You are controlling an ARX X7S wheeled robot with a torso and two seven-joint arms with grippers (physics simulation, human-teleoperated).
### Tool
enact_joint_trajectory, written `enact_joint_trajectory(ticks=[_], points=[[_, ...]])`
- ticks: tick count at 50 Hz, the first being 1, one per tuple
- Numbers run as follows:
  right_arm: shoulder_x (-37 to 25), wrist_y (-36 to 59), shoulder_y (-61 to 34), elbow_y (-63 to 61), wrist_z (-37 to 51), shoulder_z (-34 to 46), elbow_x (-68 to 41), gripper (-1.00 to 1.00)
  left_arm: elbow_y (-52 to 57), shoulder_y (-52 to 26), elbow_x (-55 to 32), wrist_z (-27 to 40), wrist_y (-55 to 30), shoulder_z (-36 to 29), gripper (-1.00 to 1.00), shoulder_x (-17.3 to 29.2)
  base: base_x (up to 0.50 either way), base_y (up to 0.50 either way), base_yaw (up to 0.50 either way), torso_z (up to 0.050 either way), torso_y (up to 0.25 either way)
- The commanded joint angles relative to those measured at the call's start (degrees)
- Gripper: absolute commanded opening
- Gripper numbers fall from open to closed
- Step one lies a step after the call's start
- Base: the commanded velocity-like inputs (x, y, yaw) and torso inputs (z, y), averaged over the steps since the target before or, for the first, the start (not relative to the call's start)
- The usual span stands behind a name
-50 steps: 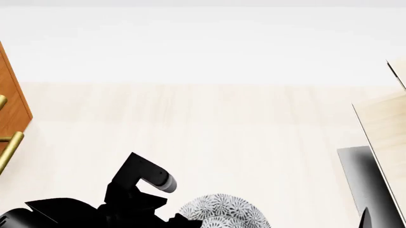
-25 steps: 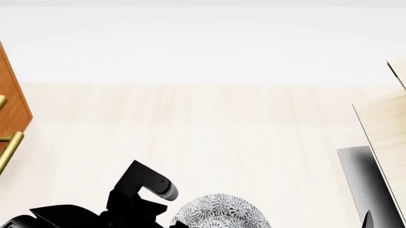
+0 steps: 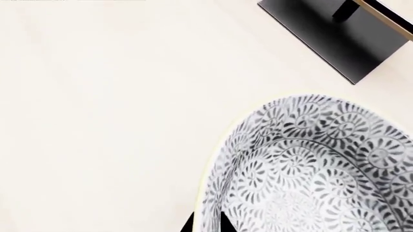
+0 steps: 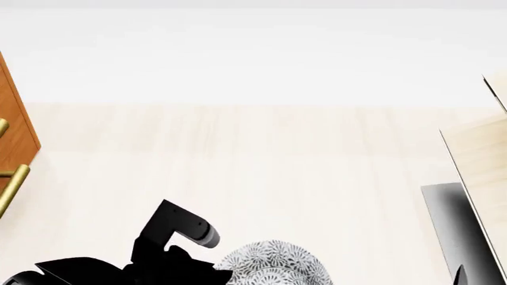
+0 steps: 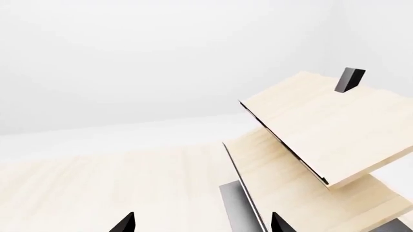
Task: Close the top drawer of the cabinet and put the bowl on top of it.
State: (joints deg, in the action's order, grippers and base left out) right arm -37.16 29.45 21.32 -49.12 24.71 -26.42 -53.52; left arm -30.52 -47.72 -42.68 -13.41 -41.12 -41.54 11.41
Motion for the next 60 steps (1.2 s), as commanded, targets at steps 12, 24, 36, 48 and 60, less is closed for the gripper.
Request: enact_joint_trajectory(ticks=[12,24,36,48,60], points=[[-4.68,3.57,-2.67,-1.69,5.48,-2.66,-8.24,1.00,0.84,0.18,-0.72,0.64,-0.21,0.26,-1.00,0.74,0.00,0.00,0.00,0.000,0.000],[-2.73,0.18,-1.40,0.32,2.87,1.12,-2.69,1.00,5.96,-0.71,-1.61,3.54,-2.42,1.20,-1.00,2.97,0.00,0.00,0.00,0.000,0.000],[-3.05,-1.13,-0.39,0.34,3.18,1.76,-2.18,1.00,11.42,-1.63,-3.43,6.44,-4.58,3.24,-1.00,5.41,0.00,0.00,0.00,0.000,0.000],[-3.22,-1.89,0.04,0.17,3.28,2.28,-1.55,1.00,16.93,-2.78,-6.15,9.23,-7.51,5.59,-1.00,7.46,0.00,0.00,0.00,0.000,0.001],[-4.20,-1.01,-1.00,-0.56,4.45,2.49,-2.70,1.00,20.65,-3.81,-7.83,10.87,-9.36,6.92,-1.00,9.04,0.00,0.00,0.00,0.000,0.000]])
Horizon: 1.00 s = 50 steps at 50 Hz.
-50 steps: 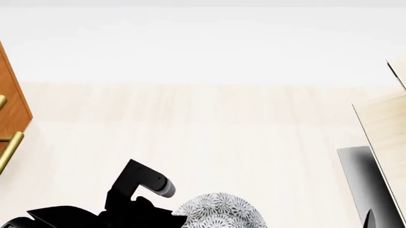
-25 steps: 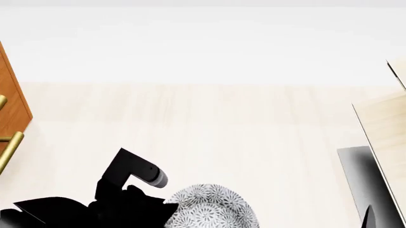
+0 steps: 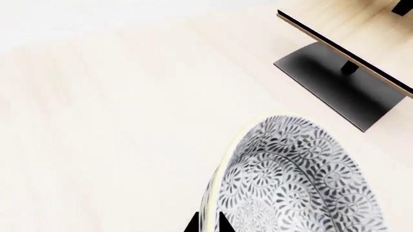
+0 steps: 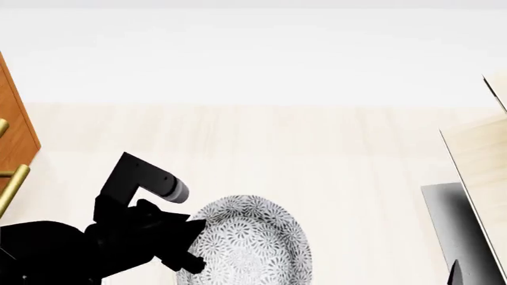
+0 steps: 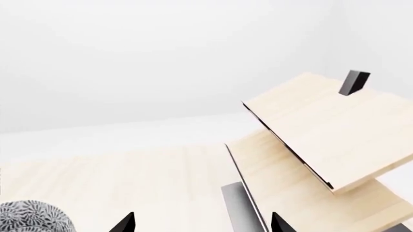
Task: Close the top drawer of the cabinet and put the bowl on top of it.
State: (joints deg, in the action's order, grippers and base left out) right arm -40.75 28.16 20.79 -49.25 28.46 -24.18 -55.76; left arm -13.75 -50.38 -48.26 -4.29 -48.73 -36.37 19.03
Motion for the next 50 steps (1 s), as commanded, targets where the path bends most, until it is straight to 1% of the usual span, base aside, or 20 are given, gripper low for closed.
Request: enact_joint_trajectory(ticks=[1,3,15,30,38,42,50], points=[[-0.63,0.29,-0.50,-0.41,0.72,0.25,-0.49,1.00,4.14,-1.15,-2.39,1.85,-1.88,1.81,-1.00,1.51,0.00,0.00,0.00,0.000,0.000],[-0.41,0.06,-0.34,-0.38,0.53,0.28,-0.29,1.00,4.22,-1.36,-3.42,2.11,-2.16,2.88,-1.00,1.55,0.00,0.00,0.00,0.000,0.000],[-0.30,-0.16,0.41,-0.49,0.49,-0.07,-0.15,1.00,7.89,-2.09,-5.19,3.91,-3.69,4.22,-1.00,2.74,0.00,0.00,0.00,0.000,0.000],[-4.72,1.90,-0.48,-3.39,4.57,-4.82,-6.43,1.00,12.55,-3.83,-9.12,7.07,-6.30,7.67,-1.00,4.20,0.00,0.00,0.00,0.000,0.001],[-5.22,1.78,-0.07,-4.02,4.83,-5.90,-7.15,1.00,14.74,-5.21,-11.16,10.32,-7.87,10.04,-1.00,4.82,0.00,0.00,0.00,0.000,0.000],[-5.02,1.55,0.36,-4.04,4.59,-6.25,-7.16,1.00,15.92,-6.10,-12.45,13.54,-7.55,13.21,-1.00,5.07,0.00,0.00,0.00,0.000,0.000],[-4.90,1.38,0.49,-4.14,4.50,-6.19,-7.01,1.00,17.83,-8.00,-15.48,16.05,-9.38,16.34,-1.00,6.71,0.00,0.00,0.00,0.000,0.001]])
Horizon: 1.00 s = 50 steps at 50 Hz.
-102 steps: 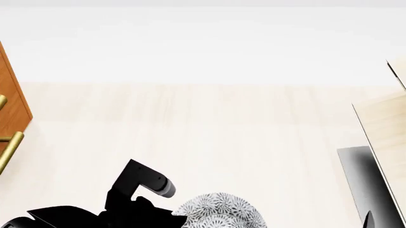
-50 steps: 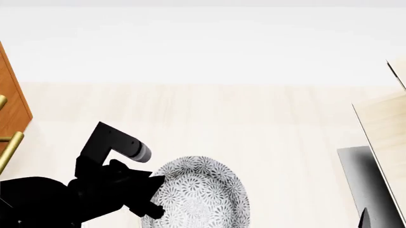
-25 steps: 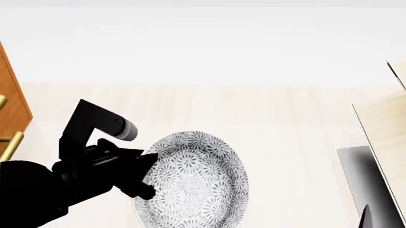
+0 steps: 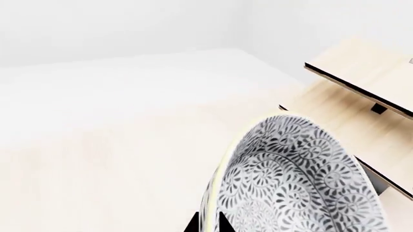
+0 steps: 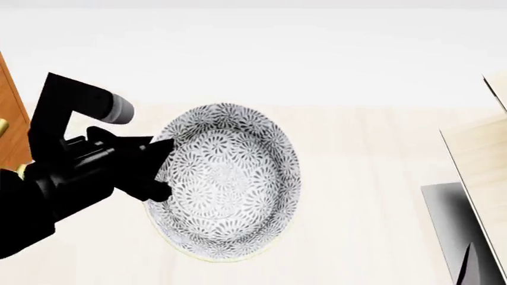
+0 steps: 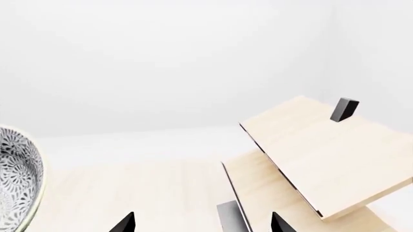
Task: Close the top drawer of the cabinet and put the bowl on top of it.
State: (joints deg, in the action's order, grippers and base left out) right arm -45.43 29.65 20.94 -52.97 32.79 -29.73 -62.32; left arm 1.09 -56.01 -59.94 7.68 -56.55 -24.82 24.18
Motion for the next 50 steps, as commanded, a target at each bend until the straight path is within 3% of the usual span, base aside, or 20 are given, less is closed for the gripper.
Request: enact_joint_trajectory(ticks=[1,29,47,50], points=[[-0.30,-0.07,0.30,-0.47,0.24,-0.62,-0.54,1.00,3.17,-2.46,-4.03,4.20,-1.65,5.02,-1.00,1.73,0.00,0.00,0.00,0.000,0.000],[-1.35,0.24,0.08,-1.09,1.49,-1.17,-1.91,1.00,6.93,-5.46,-8.16,8.53,-3.40,9.88,-1.00,5.55,0.00,0.00,0.00,0.000,0.000],[-2.22,-0.17,-4.84,1.22,3.37,2.21,6.85,1.00,6.80,-5.95,-9.66,9.09,-2.96,12.20,-1.00,7.29,0.00,0.00,0.00,0.000,0.000],[-5.36,1.45,-7.02,-0.19,7.07,-0.78,1.58,1.00,6.78,-6.24,-9.96,9.33,-3.06,12.51,-1.00,7.53,0.00,0.00,0.00,0.000,0.003]])
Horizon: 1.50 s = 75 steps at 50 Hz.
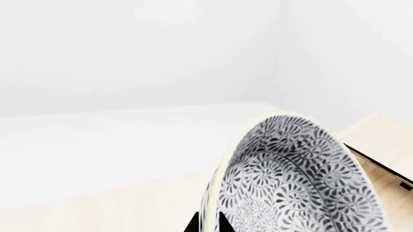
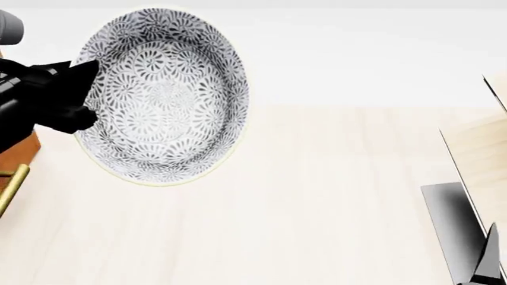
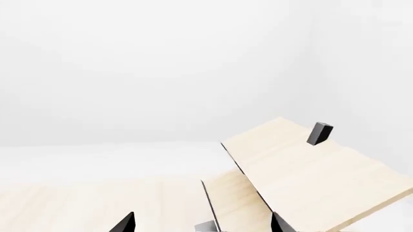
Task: Close the top drawer of the cabinet and put the bowl on top of it.
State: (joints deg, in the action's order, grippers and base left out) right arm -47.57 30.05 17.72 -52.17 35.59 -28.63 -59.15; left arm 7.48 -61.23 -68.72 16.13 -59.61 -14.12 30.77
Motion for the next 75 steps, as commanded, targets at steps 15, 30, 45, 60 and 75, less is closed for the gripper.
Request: enact_joint_trajectory(ticks=[15,30,45,60,75], points=[[-3.85,-0.38,-3.19,-2.05,4.45,-3.28,-0.76,1.00,0.29,-2.19,-2.67,2.96,-0.05,3.94,-1.00,1.97,0.00,0.00,0.00,0.000,0.000],[-3.40,-1.42,-3.02,-1.91,3.50,-1.72,2.95,1.00,-2.70,-2.98,-3.62,6.05,0.84,6.88,-1.00,2.51,0.00,0.00,0.00,0.000,0.001],[-3.46,-2.16,-3.06,-1.40,3.40,-0.24,4.53,1.00,-3.83,-3.95,-4.13,7.79,1.49,9.54,-1.00,4.66,0.00,0.00,0.00,0.000,0.000],[-2.17,-4.19,-1.30,-0.73,2.34,1.24,7.60,1.00,-3.54,-5.43,-6.60,9.92,0.46,11.49,-1.00,6.05,0.00,0.00,0.00,0.000,0.001],[-4.07,-3.51,-1.92,-1.18,4.06,0.23,4.93,1.00,-4.20,-7.08,-8.59,11.61,0.07,13.63,-1.00,7.57,0.00,0.00,0.00,0.001,0.001]])
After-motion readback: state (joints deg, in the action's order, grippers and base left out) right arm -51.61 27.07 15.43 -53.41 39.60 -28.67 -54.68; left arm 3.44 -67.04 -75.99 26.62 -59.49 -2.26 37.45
